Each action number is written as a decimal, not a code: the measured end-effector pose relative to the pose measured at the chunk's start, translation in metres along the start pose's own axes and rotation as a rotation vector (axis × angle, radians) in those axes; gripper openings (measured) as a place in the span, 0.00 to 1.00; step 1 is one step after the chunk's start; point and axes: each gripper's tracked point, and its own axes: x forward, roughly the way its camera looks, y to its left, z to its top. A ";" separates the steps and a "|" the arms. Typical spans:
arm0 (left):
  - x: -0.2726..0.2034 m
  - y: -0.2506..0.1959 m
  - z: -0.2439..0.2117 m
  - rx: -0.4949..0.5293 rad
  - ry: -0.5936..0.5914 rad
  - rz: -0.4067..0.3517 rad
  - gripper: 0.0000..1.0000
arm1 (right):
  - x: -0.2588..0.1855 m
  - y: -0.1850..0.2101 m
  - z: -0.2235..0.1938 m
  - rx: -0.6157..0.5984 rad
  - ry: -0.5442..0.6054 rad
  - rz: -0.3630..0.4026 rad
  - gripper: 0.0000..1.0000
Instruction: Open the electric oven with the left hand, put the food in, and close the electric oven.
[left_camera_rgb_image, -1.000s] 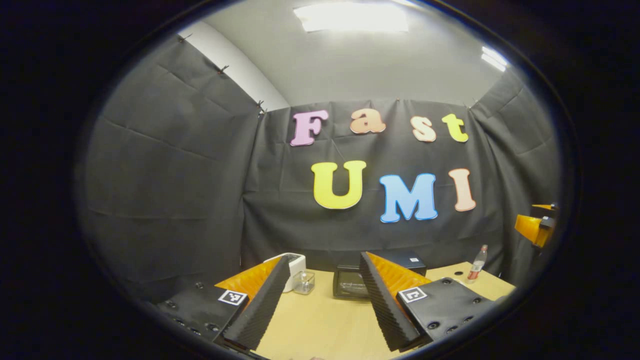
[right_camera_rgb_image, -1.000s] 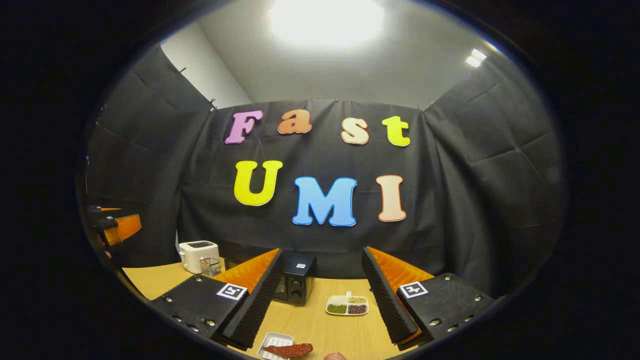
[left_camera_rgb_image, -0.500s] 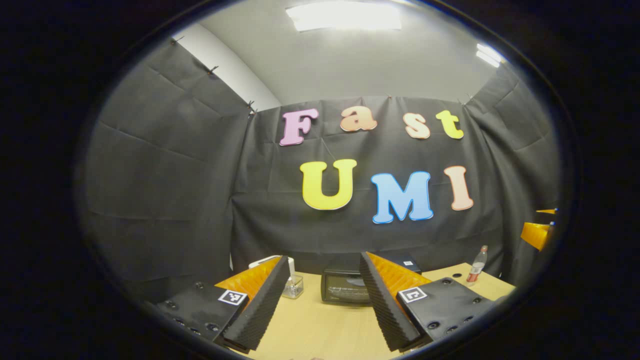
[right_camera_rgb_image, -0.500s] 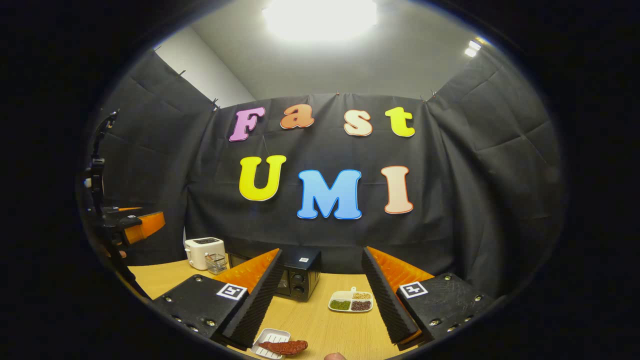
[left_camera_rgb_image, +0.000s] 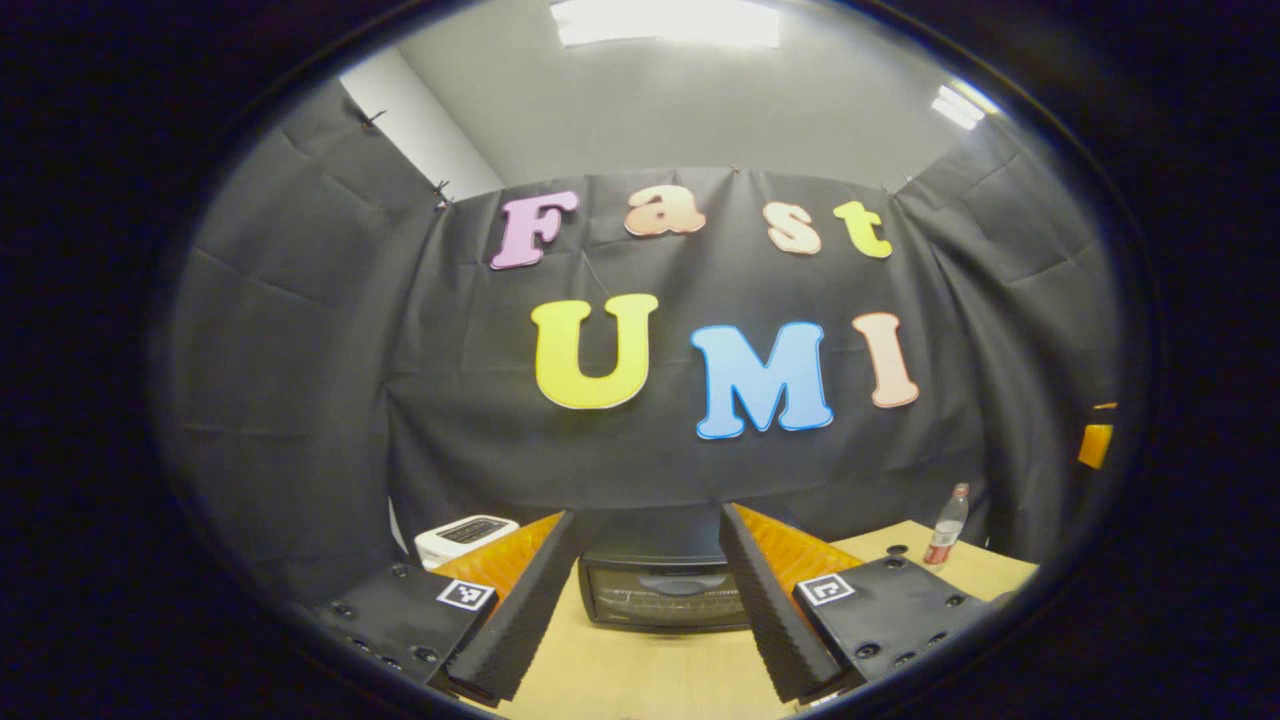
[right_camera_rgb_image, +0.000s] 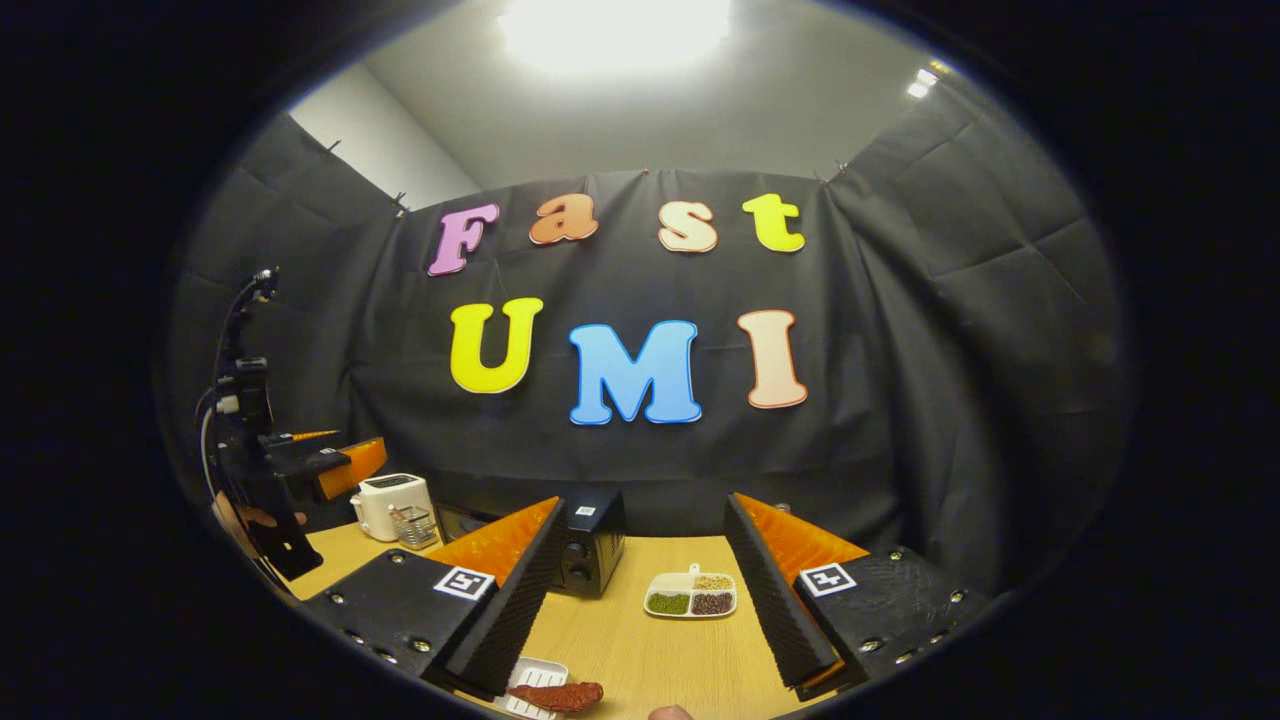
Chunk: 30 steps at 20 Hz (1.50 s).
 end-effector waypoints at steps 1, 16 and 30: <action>0.017 -0.003 -0.006 -0.012 0.000 -0.016 0.98 | 0.004 0.001 0.002 0.001 -0.008 -0.014 0.95; 0.179 -0.034 -0.173 -0.046 0.221 -0.076 0.99 | 0.026 -0.021 -0.024 -0.083 0.094 -0.211 0.95; 0.168 -0.037 -0.208 0.004 0.251 -0.078 0.95 | 0.011 -0.026 -0.015 -0.197 0.095 -0.167 0.95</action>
